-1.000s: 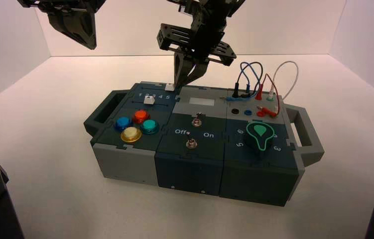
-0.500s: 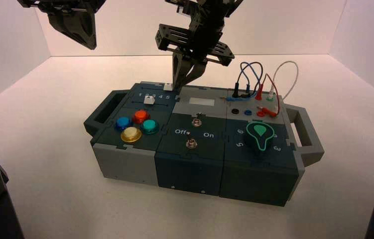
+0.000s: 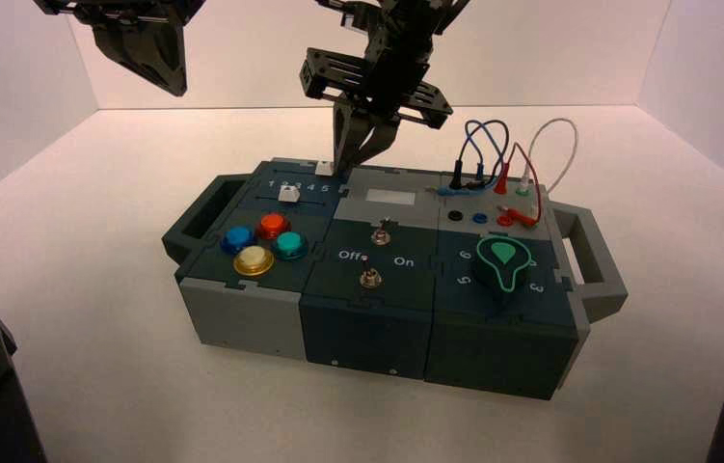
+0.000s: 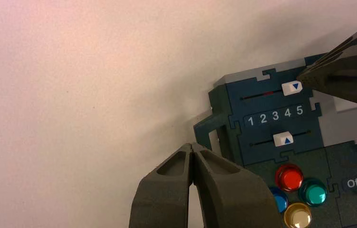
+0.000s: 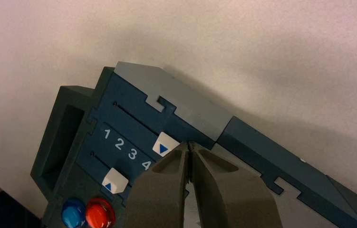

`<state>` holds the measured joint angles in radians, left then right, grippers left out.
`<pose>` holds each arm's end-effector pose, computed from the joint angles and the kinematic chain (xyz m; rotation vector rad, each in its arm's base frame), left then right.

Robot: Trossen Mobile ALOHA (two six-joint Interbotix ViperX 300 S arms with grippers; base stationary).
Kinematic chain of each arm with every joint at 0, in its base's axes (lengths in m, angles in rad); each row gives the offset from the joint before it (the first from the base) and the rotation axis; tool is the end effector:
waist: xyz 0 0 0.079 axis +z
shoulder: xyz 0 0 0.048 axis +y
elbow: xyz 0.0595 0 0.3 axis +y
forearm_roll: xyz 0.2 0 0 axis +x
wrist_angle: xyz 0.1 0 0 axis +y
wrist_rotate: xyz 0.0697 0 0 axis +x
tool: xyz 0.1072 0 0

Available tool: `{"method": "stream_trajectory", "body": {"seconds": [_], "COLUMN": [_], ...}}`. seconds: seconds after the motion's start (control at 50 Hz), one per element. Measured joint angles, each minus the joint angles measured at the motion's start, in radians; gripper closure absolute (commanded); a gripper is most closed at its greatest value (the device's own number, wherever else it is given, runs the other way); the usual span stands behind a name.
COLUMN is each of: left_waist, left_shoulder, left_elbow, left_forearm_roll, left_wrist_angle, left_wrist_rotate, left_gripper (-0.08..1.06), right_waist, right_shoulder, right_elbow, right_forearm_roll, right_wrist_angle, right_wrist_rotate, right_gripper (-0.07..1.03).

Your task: Move the top slider to position 4.

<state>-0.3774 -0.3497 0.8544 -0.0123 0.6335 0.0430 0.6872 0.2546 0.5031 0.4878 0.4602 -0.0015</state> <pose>0.2690 -0.1080 0.1236 0.2398 1.1199 -0.3608 0.3002 0.2940 0.0368 0.0812 1.3119 0.5111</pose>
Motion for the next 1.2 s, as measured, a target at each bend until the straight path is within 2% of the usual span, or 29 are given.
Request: {"method": "stream_trajectory", "body": {"seconds": [1.2], "left_waist": [0.002], "left_shoulder": [0.000], "left_elbow": [0.000], "left_forearm_roll": [-0.002], "left_wrist_angle": [0.003], "left_wrist_rotate": [0.000], "left_gripper": [1.00], "right_waist": [0.003], "right_shoulder": [0.015], "right_elbow": [-0.031], "right_forearm_roll": [0.000], "right_wrist_angle": [0.018], "right_wrist_rotate": [0.000], "right_gripper": [0.98]}}
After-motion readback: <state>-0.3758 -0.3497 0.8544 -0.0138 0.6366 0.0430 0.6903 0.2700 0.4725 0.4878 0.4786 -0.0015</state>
